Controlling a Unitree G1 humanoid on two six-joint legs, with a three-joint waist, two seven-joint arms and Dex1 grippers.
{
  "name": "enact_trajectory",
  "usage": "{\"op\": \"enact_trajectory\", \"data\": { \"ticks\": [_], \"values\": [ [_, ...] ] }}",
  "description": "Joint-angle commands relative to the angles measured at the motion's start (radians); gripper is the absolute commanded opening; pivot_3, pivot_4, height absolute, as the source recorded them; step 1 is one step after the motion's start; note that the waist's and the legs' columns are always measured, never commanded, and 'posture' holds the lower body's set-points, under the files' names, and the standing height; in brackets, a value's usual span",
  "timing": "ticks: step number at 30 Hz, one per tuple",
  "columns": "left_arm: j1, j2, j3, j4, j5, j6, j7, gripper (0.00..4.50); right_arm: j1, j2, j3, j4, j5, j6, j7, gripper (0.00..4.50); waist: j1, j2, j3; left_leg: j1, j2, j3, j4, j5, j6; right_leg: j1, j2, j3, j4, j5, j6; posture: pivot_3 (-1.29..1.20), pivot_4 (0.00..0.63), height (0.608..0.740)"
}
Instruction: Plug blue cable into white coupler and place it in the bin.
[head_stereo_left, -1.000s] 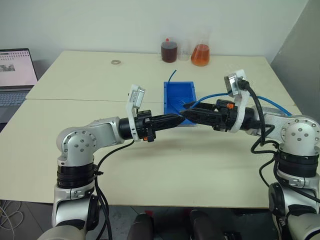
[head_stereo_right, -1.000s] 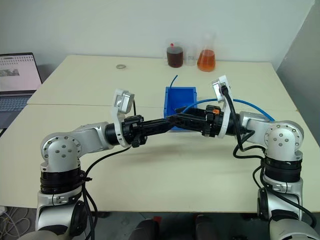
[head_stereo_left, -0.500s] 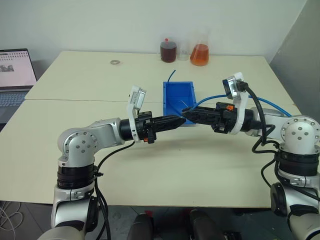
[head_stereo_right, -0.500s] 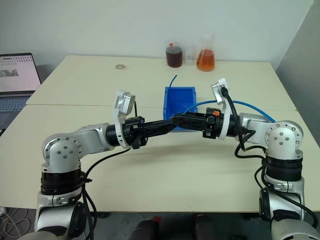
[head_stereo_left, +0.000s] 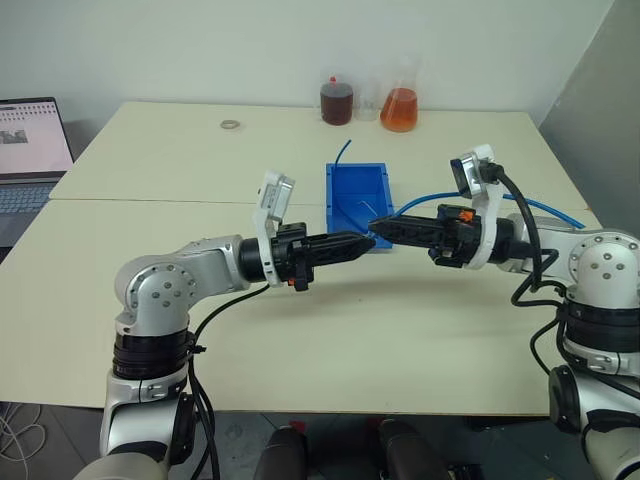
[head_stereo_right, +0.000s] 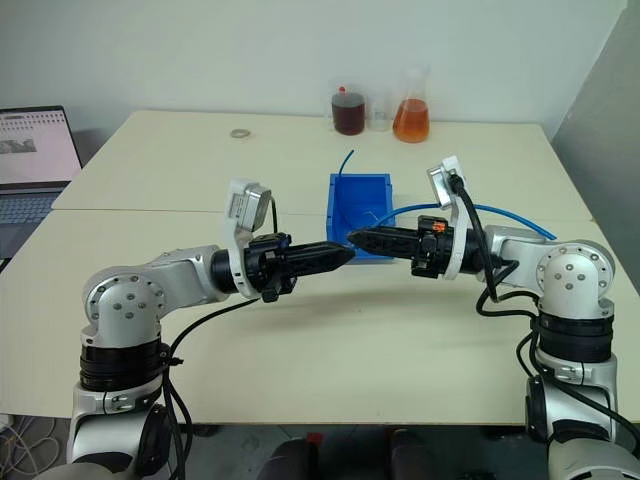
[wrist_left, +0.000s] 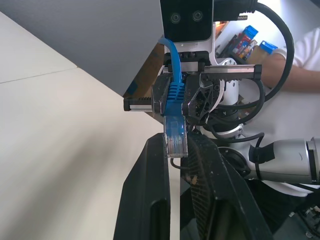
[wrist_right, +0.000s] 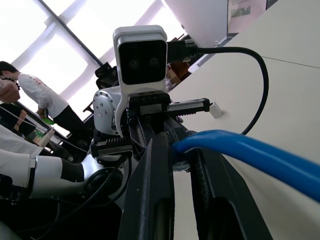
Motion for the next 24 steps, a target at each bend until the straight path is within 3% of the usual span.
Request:
{"op": "enact_trajectory", "data": {
  "ticks": [1,12,16,19,24],
  "values": [
    [0.002,0.018,0.021,-0.02,-0.012,-0.024,-0.008,1.56,-0.019,0.011,-0.001,-0.02,0.015,-0.016,-0.006,0.16,0.0,0.0,0.0,0.0,0.0,0.0,0.0,0.0,0.0,0.0,0.0,0.0,0.0,0.0,0.0,0.0,0.15,0.74],
    [0.074,0.131,0.064,-0.089,-0.082,0.008,-0.02,3.71,-0.043,-0.003,0.012,0.023,-0.047,-0.058,0.011,0.16,-0.001,0.0,0.0,-0.001,0.0,0.001,-0.001,0.0,0.0,-0.002,0.0,0.001,0.0,0.0,0.0,0.0,0.15,0.74],
    [0.153,0.202,0.064,-0.152,0.017,-0.045,0.011,4.48,-0.06,-0.016,0.024,0.054,-0.091,-0.085,0.042,0.16,-0.002,0.0,0.0,-0.001,0.0,0.001,-0.001,0.0,0.0,-0.003,0.0,0.001,0.0,0.0,0.0,0.0,0.15,0.74],
    [0.246,0.216,0.04,-0.213,0.135,-0.116,0.089,4.49,-0.066,-0.017,0.029,0.066,-0.107,-0.097,0.057,0.16,-0.003,0.0,0.0,-0.001,0.001,0.003,-0.001,0.0,0.0,-0.004,0.0,0.003,0.0,0.0,0.0,0.0,0.15,0.74],
    [0.374,0.106,0.023,-0.238,0.395,-0.248,0.388,4.49,-0.072,-0.012,0.046,0.087,-0.137,-0.115,0.09,0.16,0.002,0.0,0.0,-0.003,0.0,0.004,-0.001,0.0,0.0,-0.007,0.0,0.004,0.001,0.0,0.0,0.0,0.15,0.74]
  ]
}}
